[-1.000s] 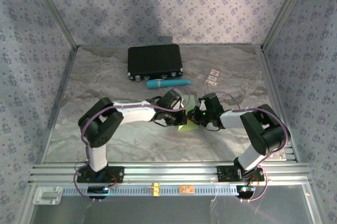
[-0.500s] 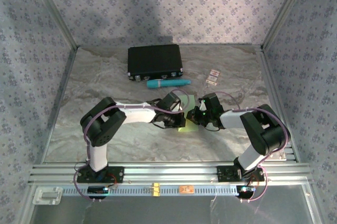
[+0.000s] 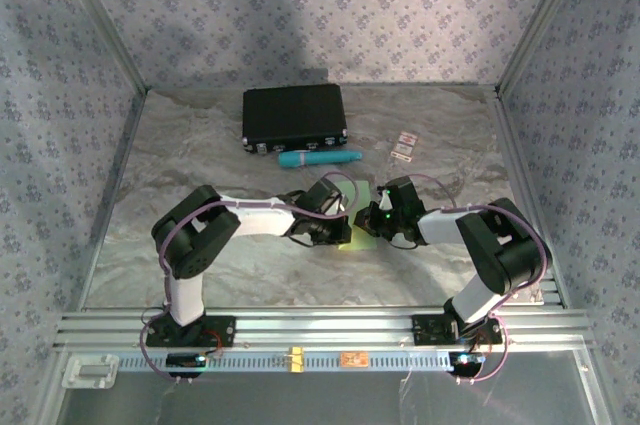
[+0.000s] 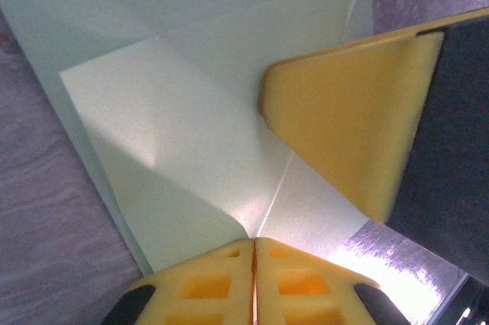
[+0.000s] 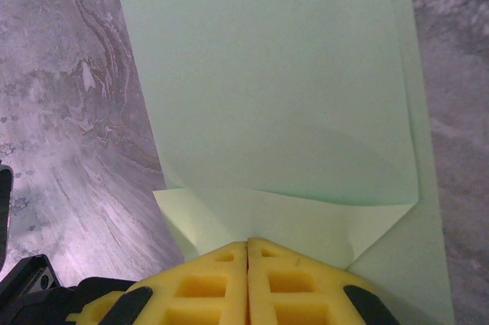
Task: Fold a paper plane with a square sheet of paper (pick it up from the middle)
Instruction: Fold the triangle a second time at the center of the table.
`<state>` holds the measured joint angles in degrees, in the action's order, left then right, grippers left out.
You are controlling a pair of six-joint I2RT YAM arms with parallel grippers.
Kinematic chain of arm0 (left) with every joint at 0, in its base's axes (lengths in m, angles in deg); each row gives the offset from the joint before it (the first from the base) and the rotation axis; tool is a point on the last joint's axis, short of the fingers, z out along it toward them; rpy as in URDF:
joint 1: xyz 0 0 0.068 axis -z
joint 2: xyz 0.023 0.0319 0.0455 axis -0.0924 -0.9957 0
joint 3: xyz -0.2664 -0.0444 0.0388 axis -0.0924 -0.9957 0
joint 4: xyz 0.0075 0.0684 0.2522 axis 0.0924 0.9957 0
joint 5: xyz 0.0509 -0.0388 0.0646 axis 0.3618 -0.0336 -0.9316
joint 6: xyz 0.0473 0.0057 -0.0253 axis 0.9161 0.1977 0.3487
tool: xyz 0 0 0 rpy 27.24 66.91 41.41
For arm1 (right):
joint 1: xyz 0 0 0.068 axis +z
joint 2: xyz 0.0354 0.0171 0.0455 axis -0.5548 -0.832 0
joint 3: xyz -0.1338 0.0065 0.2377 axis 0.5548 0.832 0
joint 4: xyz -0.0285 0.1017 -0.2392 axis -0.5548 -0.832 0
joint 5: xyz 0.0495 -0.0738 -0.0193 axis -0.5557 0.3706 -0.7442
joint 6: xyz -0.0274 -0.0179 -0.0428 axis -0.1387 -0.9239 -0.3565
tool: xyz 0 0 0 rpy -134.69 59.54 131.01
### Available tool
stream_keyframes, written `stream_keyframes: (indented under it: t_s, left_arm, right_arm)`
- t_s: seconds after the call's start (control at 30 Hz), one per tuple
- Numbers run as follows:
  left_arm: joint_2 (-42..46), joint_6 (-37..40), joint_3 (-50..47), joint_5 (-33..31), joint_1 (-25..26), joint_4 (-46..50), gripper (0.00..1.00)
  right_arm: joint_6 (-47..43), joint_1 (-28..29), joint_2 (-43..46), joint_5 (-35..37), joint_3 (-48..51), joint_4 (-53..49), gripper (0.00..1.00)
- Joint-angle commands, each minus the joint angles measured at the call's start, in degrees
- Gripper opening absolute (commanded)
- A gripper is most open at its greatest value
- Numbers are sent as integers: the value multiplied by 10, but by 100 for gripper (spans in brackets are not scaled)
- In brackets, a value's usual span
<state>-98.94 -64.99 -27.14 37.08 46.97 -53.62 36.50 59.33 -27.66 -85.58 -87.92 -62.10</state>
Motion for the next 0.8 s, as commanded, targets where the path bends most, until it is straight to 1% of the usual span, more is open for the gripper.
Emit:
stream_keyframes:
  t_s: [0.0, 0.17, 0.4, 0.6, 0.77]
  left_arm:
    - [14, -2, -23, -13, 12, 25, 9]
    - [34, 7, -40, -35, 18, 47, 9]
    - [60, 14, -71, -51, 20, 53, 9]
    - [87, 24, -74, -68, 25, 64, 9]
    - [108, 27, -70, -70, 26, 59, 9]
  right_arm:
    - [-10, -4, -10, 20, 18, -46, 8]
    - [-11, -4, -13, 20, 20, -44, 8]
    - [-11, -5, -11, 19, 19, -43, 8]
    - [-9, -5, -11, 18, 18, -43, 8]
    - [-8, -4, -11, 19, 19, -43, 8]
